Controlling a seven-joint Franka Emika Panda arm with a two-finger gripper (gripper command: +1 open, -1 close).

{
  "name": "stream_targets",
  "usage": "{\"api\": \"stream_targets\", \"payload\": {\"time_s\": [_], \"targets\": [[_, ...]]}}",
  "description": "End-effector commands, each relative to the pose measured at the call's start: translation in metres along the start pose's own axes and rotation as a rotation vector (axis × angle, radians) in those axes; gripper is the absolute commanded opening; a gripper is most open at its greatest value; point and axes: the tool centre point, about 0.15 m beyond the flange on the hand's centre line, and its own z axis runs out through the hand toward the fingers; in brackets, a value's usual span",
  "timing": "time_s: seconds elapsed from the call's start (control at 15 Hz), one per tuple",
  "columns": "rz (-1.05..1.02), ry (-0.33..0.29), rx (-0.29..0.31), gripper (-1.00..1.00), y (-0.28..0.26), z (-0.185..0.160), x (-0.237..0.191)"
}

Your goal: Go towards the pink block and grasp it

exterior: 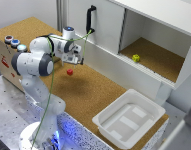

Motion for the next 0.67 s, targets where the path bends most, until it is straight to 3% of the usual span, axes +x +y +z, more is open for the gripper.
{"api": "stream_targets", "payload": {"time_s": [0.0, 0.13, 0.4, 0.6], "targets": [[-0.393, -0.080, 0.062, 1.00, -0.007, 0.009, 0.041], [-0.580, -0.123, 0.014, 1.00, -0.015, 0.023, 0.048], [-0.756, -0.191, 0.025, 1.00, -0.017, 0.053, 0.045], [-0.758, -0.223, 0.029, 1.00, 0.005, 0.070, 0.044]]}}
